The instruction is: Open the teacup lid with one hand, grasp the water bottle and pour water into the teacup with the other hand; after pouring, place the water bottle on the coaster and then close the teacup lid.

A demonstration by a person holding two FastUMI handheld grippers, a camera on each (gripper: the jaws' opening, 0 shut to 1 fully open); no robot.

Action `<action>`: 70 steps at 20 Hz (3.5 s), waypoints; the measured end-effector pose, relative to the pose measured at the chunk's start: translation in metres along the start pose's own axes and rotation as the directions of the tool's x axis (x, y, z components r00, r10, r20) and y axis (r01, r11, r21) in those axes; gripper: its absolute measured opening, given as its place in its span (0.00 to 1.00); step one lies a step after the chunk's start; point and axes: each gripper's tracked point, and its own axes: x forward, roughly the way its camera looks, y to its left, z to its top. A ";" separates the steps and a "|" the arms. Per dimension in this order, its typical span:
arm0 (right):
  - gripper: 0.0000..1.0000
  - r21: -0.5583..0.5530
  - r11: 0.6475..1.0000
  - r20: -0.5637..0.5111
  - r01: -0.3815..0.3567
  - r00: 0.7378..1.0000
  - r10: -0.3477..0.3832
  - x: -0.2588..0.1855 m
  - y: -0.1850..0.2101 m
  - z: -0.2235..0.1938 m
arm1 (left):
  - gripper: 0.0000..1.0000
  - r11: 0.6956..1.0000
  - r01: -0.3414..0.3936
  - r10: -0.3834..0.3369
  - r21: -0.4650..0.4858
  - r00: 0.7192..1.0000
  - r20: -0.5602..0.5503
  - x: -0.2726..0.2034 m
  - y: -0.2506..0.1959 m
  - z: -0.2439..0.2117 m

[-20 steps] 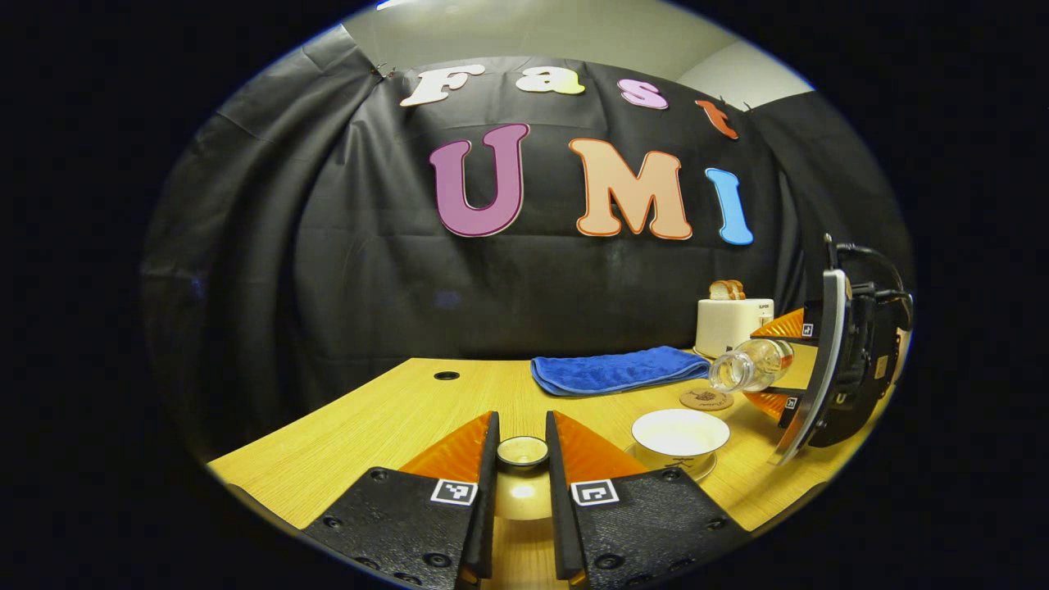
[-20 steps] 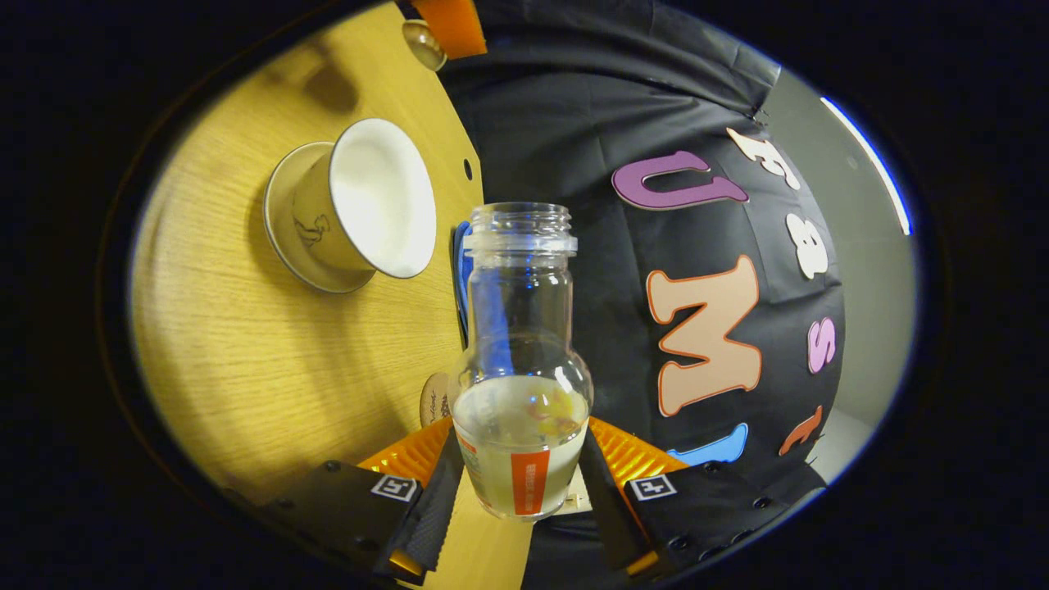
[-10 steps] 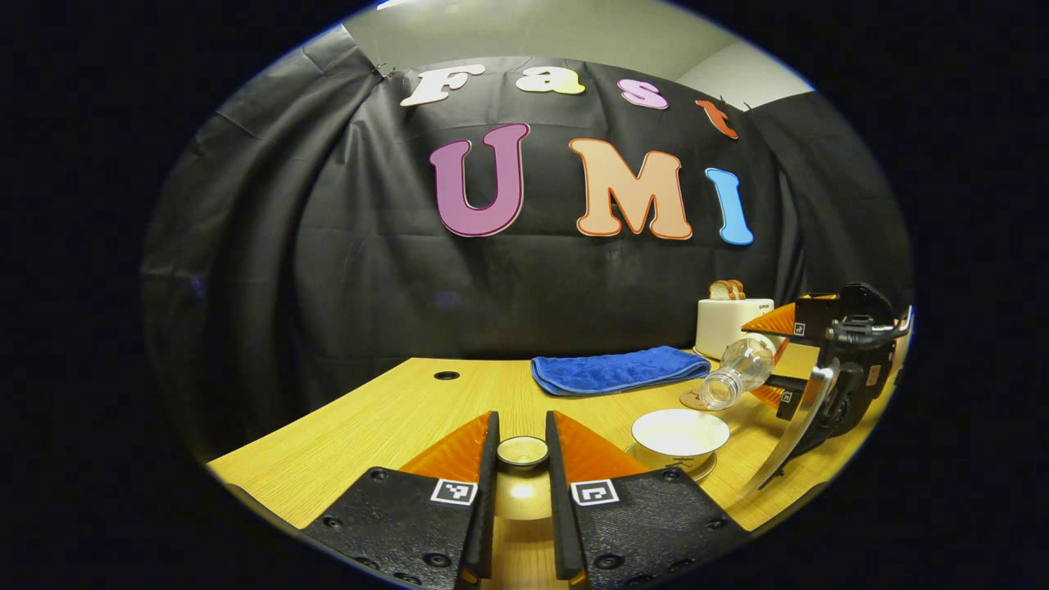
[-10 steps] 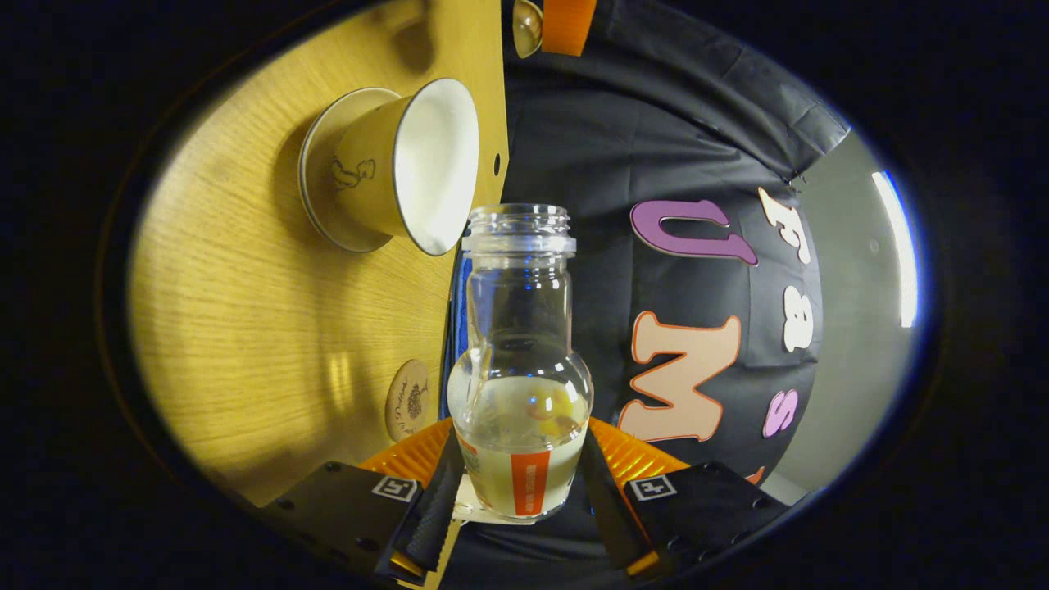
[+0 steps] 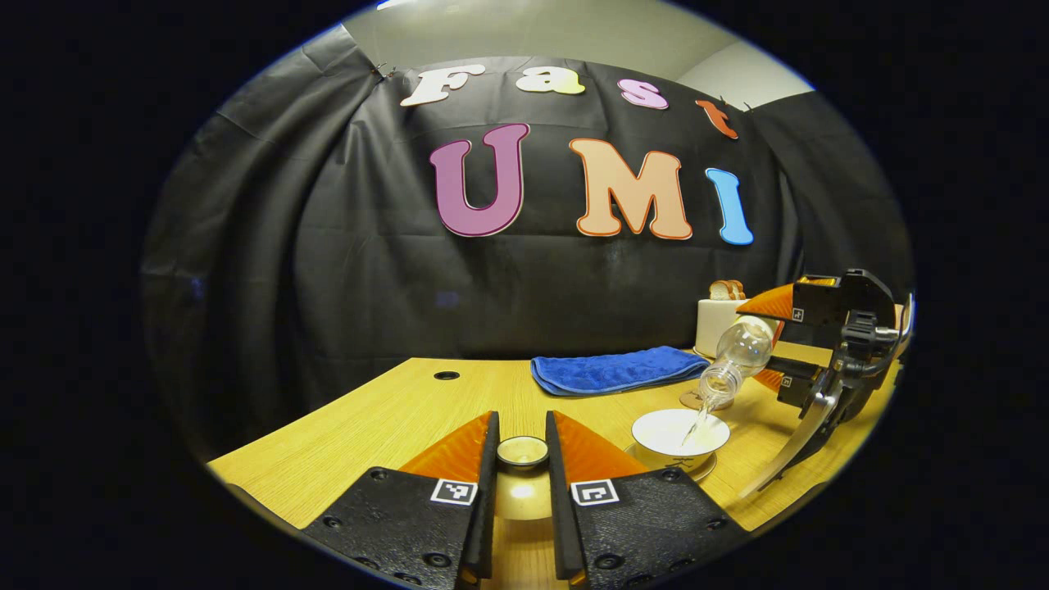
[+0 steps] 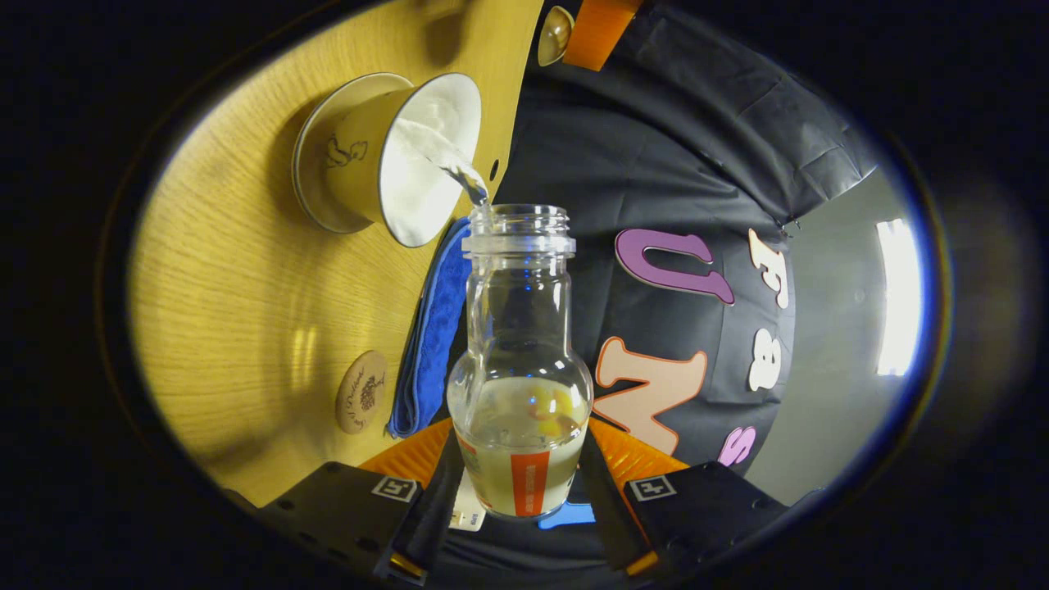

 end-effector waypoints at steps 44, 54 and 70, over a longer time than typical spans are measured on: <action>0.77 0.954 0.297 -0.050 -0.041 0.956 0.290 0.004 0.045 -0.018 | 0.27 1.000 0.001 -0.001 0.000 1.000 -0.001 0.000 -0.001 0.001; 0.80 0.989 -0.130 -0.025 0.073 0.942 0.336 0.039 0.072 -0.041 | 0.27 1.000 0.004 -0.004 0.000 1.000 -0.001 0.000 -0.002 0.000; 0.78 0.974 -0.203 -0.022 0.101 0.933 0.359 0.057 0.094 -0.046 | 0.27 1.000 0.004 -0.004 -0.001 1.000 -0.001 -0.001 -0.002 0.000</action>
